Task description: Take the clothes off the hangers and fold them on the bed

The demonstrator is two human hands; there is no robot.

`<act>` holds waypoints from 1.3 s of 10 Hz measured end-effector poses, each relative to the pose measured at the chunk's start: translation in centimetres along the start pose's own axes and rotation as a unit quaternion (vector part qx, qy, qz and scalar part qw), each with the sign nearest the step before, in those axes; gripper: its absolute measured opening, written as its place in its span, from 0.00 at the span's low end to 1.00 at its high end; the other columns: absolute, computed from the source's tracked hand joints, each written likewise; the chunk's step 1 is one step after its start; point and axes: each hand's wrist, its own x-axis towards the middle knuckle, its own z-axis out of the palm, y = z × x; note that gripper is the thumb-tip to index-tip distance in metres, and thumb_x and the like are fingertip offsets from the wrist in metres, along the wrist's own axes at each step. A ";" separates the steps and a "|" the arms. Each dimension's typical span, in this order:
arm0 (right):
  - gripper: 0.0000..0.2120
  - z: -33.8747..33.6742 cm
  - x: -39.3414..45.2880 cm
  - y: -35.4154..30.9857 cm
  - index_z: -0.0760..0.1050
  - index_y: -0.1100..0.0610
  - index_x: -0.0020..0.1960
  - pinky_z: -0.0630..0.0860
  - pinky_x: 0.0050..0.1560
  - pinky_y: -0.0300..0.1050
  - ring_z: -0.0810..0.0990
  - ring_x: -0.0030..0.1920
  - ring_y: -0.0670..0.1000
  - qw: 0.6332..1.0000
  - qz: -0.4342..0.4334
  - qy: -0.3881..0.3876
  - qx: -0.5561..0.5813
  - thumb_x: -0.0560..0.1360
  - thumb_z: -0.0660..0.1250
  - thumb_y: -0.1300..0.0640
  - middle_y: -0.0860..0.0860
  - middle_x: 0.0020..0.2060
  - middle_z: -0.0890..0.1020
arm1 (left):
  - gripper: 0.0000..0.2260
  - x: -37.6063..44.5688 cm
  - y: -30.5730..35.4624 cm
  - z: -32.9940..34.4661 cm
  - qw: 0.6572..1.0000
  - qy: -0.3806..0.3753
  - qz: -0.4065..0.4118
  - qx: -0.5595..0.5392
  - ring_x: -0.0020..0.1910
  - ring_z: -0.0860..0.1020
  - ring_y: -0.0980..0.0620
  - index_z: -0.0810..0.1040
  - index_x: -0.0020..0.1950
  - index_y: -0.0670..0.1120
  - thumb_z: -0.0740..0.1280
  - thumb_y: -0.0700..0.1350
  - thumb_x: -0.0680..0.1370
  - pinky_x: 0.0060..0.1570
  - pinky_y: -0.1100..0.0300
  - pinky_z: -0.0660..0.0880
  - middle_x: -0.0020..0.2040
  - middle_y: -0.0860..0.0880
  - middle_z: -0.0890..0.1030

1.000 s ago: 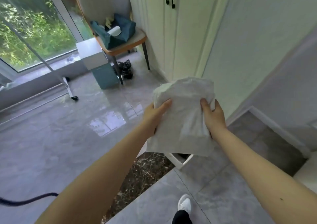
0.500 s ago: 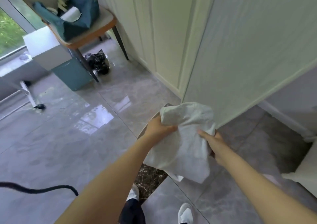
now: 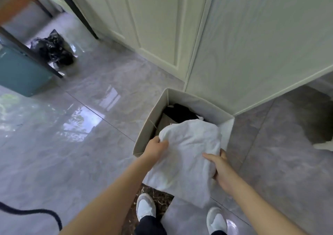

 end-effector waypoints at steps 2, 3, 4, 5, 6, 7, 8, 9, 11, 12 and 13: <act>0.27 1.2 4.8 1.9 0.68 0.57 0.62 0.77 0.40 0.51 0.80 0.48 0.61 0.995 -0.005 0.022 0.095 0.63 0.68 0.61 0.58 0.53 0.80 | 0.04 6.0 -0.2 0.1 0.996 0.003 0.035 0.076 0.45 0.75 0.49 0.74 0.51 0.45 0.62 0.42 0.77 0.46 0.58 0.70 0.45 0.49 0.76; 0.23 2.1 7.5 1.4 0.67 0.57 0.63 0.78 0.44 0.54 0.80 0.50 0.60 0.992 -0.046 0.033 0.113 0.69 0.65 0.65 0.58 0.54 0.80 | 0.04 8.9 1.6 0.0 0.995 0.021 0.067 0.077 0.40 0.74 0.52 0.73 0.51 0.46 0.64 0.42 0.77 0.44 0.61 0.68 0.41 0.52 0.74; 0.23 3.2 10.3 0.5 0.68 0.55 0.64 0.78 0.54 0.60 0.81 0.50 0.58 0.990 -0.075 0.033 0.116 0.71 0.65 0.66 0.54 0.53 0.81 | 0.04 12.3 2.1 0.3 0.993 0.036 0.093 0.068 0.44 0.75 0.49 0.73 0.51 0.46 0.64 0.43 0.77 0.45 0.58 0.70 0.42 0.51 0.75; 0.24 3.5 13.1 -0.1 0.67 0.51 0.66 0.77 0.55 0.57 0.81 0.52 0.55 0.992 -0.087 0.010 0.089 0.72 0.67 0.62 0.51 0.55 0.80 | 0.08 15.3 1.4 0.6 0.990 0.058 0.103 0.073 0.48 0.74 0.49 0.73 0.55 0.48 0.65 0.45 0.76 0.46 0.58 0.69 0.48 0.50 0.75; 0.32 3.5 16.8 1.1 0.58 0.50 0.74 0.70 0.65 0.56 0.73 0.64 0.54 0.994 -0.086 0.039 -0.059 0.74 0.68 0.51 0.51 0.68 0.71 | 0.27 18.5 -0.9 1.5 0.969 0.104 0.168 0.147 0.62 0.71 0.48 0.65 0.71 0.48 0.70 0.49 0.74 0.59 0.53 0.70 0.63 0.49 0.72; 0.43 3.2 18.3 3.0 0.49 0.51 0.77 0.60 0.69 0.49 0.57 0.74 0.53 0.933 -0.166 0.112 -0.298 0.71 0.71 0.46 0.51 0.75 0.55 | 0.36 19.6 -4.2 3.0 0.866 0.128 0.349 0.334 0.71 0.63 0.44 0.62 0.74 0.49 0.73 0.53 0.70 0.67 0.47 0.66 0.73 0.47 0.63; 0.42 2.8 18.9 4.6 0.50 0.45 0.76 0.64 0.69 0.51 0.53 0.75 0.50 0.808 -0.264 0.077 -0.521 0.69 0.69 0.42 0.46 0.76 0.48 | 0.41 20.4 -6.8 4.3 0.684 0.013 0.434 0.585 0.77 0.46 0.44 0.51 0.77 0.55 0.69 0.59 0.71 0.73 0.42 0.51 0.78 0.48 0.46; 0.41 3.1 20.5 5.1 0.47 0.46 0.77 0.57 0.73 0.53 0.48 0.76 0.52 0.709 -0.240 0.003 -0.663 0.72 0.64 0.38 0.45 0.76 0.41 | 0.41 22.2 -8.4 4.8 0.638 -0.051 0.348 0.685 0.75 0.33 0.45 0.40 0.77 0.55 0.64 0.61 0.75 0.73 0.42 0.46 0.76 0.51 0.32; 0.40 4.0 21.9 3.4 0.47 0.47 0.77 0.54 0.74 0.52 0.48 0.76 0.53 0.686 -0.188 -0.043 -0.701 0.73 0.62 0.37 0.47 0.77 0.40 | 0.41 23.4 -7.7 5.7 0.647 -0.065 0.281 0.706 0.74 0.33 0.45 0.41 0.77 0.54 0.62 0.62 0.74 0.73 0.44 0.49 0.76 0.50 0.34; 0.38 4.1 20.4 2.5 0.50 0.48 0.77 0.55 0.73 0.50 0.51 0.76 0.52 0.690 -0.211 -0.034 -0.691 0.74 0.62 0.37 0.47 0.77 0.44 | 0.41 22.1 -7.1 5.6 0.666 -0.051 0.283 0.688 0.75 0.35 0.46 0.43 0.77 0.53 0.63 0.64 0.73 0.74 0.45 0.48 0.77 0.50 0.36; 0.34 4.4 18.0 0.9 0.54 0.48 0.75 0.59 0.70 0.48 0.55 0.74 0.52 0.695 -0.237 -0.022 -0.678 0.75 0.62 0.40 0.47 0.77 0.48 | 0.40 19.8 -6.1 4.7 0.728 -0.026 0.280 0.625 0.76 0.41 0.48 0.45 0.77 0.53 0.63 0.64 0.73 0.74 0.49 0.48 0.78 0.50 0.42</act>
